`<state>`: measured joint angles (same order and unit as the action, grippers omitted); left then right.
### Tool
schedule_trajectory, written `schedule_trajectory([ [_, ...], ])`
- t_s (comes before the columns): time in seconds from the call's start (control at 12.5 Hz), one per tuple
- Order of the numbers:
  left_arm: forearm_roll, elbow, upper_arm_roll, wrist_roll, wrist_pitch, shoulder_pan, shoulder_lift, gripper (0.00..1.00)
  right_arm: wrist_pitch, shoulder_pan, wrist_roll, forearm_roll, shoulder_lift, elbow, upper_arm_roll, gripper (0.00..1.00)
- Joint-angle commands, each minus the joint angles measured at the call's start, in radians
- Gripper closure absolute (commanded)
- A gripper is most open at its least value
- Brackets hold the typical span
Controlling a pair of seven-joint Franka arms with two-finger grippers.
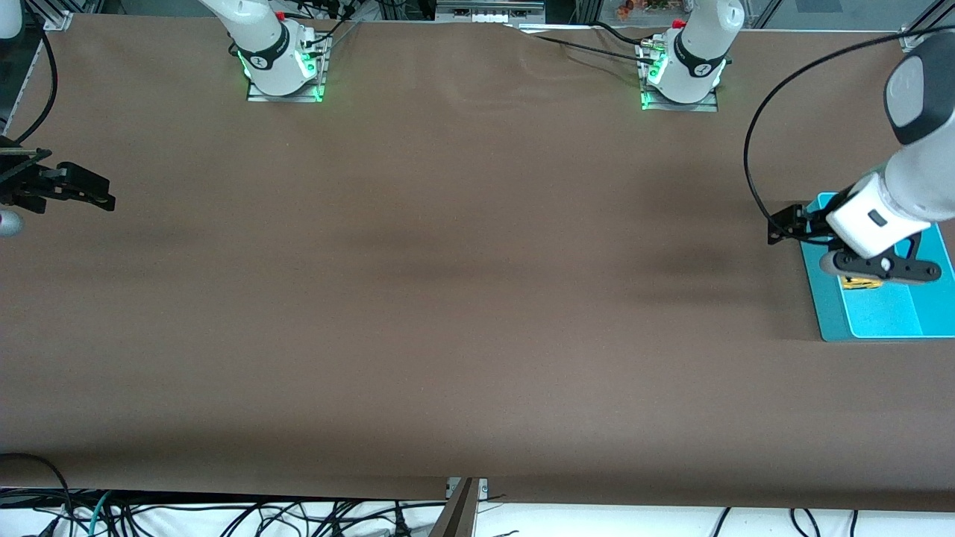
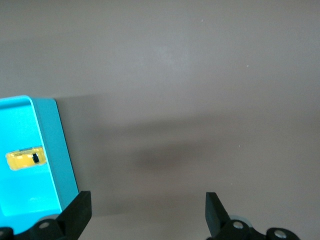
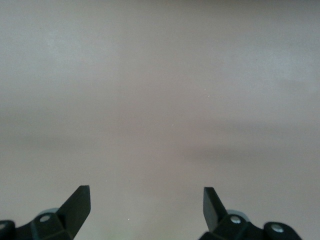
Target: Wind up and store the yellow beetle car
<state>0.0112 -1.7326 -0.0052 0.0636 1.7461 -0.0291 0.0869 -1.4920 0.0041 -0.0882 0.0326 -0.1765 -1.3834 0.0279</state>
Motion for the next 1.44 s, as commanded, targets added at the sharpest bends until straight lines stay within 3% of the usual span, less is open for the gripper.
schedule_trajectory([
  [0.0,-0.019,-0.136,0.014,-0.048,0.053,-0.034,-0.111,0.00,0.007,-0.009,0.008,-0.016,0.017,-0.008,-0.005,0.00],
  [0.8,-0.026,0.037,-0.006,-0.050,-0.150,-0.037,-0.084,0.00,0.007,-0.009,0.008,-0.016,0.018,-0.008,-0.005,0.00],
  [1.36,-0.025,0.077,-0.004,-0.047,-0.163,-0.035,-0.042,0.00,0.007,-0.009,0.008,-0.016,0.018,-0.008,-0.005,0.00],
])
